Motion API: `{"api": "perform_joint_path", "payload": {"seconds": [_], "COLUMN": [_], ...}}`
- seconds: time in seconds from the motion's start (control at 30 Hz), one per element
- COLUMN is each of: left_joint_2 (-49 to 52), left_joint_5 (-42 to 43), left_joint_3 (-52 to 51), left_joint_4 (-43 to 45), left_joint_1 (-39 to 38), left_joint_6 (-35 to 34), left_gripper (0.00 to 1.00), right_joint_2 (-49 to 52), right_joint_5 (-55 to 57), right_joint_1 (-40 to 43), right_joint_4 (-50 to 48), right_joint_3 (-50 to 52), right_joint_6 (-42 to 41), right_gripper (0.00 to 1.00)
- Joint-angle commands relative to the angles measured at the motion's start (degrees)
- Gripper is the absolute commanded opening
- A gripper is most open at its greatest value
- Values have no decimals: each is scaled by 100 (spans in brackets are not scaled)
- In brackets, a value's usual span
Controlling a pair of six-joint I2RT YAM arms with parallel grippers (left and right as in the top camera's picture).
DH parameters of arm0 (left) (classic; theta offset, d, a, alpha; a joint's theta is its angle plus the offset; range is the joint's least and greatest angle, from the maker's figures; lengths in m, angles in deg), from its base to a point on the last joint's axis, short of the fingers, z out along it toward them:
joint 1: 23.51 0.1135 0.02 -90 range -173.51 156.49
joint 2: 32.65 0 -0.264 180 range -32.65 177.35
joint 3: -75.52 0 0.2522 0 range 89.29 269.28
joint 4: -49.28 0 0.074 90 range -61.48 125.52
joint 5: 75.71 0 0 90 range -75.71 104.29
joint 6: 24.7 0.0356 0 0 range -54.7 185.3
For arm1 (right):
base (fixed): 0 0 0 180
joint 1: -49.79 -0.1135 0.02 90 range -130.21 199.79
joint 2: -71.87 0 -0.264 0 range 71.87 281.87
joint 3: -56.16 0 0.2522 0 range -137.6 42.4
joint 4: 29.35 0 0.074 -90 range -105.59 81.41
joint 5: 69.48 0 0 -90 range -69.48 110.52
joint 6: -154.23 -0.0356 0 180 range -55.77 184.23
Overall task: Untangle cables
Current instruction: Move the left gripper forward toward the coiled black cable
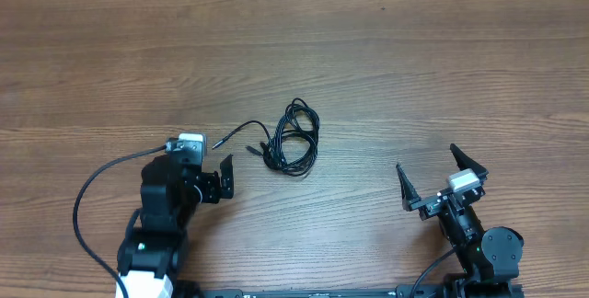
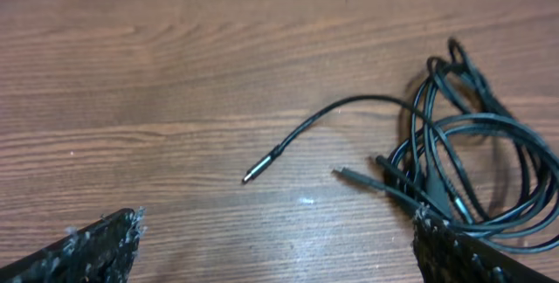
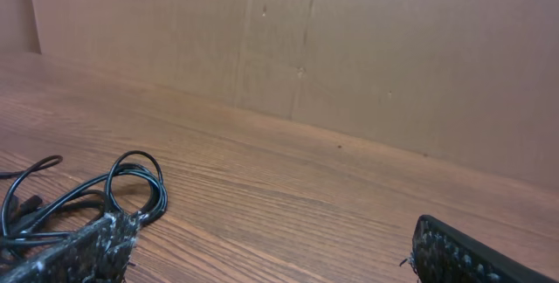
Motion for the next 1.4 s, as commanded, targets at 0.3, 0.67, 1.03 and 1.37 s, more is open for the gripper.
{"api": "perform_joint_path", "payload": {"seconds": [0.3,0.67,1.03,1.37], "left_joint_2": [1220,1370,1373,1373], "left_joint_5": [448,800,844,887], "left_joint_3": [809,927,929,929], "left_joint_4": [-240,-367,-358,-354], "left_joint_1": [57,57,57,57], "left_joint_6": [358,581,612,612], "left_gripper": [99,100,100,100], "right_joint_2": [-55,-55,-55,-55], "right_joint_5": [0,0,0,0], "right_joint_1": [4,4,4,4], "right_joint_4": [-33,-33,-33,-33], "right_joint_3": [59,57,57,57], "right_joint_6": [2,0,2,2], "right_gripper": [100,100,100,100]}}
